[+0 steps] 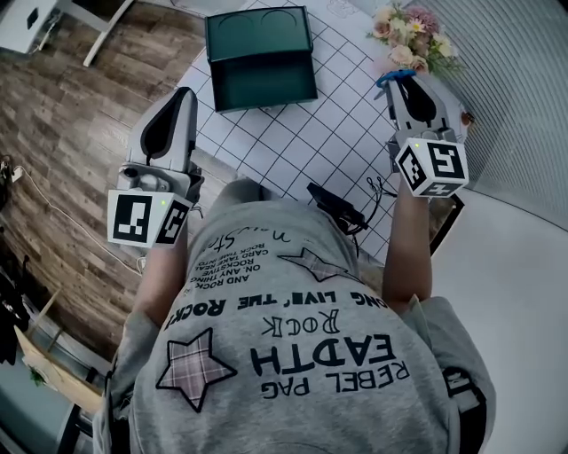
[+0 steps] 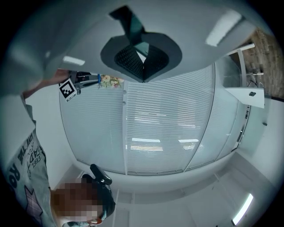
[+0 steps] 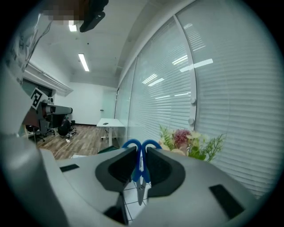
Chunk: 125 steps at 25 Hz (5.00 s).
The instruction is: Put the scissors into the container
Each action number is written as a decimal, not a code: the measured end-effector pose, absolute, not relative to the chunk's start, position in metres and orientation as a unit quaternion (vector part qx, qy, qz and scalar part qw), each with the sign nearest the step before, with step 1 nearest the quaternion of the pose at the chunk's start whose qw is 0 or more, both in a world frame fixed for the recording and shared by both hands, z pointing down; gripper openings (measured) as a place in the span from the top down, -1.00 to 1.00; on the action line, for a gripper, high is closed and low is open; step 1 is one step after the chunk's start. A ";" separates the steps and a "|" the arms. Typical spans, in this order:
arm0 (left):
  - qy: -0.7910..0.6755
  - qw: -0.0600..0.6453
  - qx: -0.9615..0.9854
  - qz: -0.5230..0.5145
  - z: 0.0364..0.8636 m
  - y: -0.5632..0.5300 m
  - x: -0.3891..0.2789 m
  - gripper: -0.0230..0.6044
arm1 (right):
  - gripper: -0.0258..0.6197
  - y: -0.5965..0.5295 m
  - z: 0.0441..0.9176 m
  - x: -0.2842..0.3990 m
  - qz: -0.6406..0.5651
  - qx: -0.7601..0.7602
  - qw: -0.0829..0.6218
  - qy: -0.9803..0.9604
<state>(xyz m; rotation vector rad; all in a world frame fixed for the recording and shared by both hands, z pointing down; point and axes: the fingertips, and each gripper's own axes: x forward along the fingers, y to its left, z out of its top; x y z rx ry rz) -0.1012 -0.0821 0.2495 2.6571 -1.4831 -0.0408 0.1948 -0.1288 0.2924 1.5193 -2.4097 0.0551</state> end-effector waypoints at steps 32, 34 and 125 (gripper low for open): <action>-0.534 0.062 0.843 -0.001 0.263 -0.075 -0.147 0.89 | 0.67 -0.142 0.258 0.120 0.000 0.457 0.107 -0.883; -0.541 0.062 0.839 0.001 0.264 -0.073 -0.152 0.90 | 0.66 -0.146 0.261 0.111 0.002 0.447 0.106 -0.888; -0.598 0.132 0.791 0.017 0.335 -0.068 -0.200 0.89 | 0.67 -0.159 0.425 -0.039 -0.020 0.120 0.506 -0.854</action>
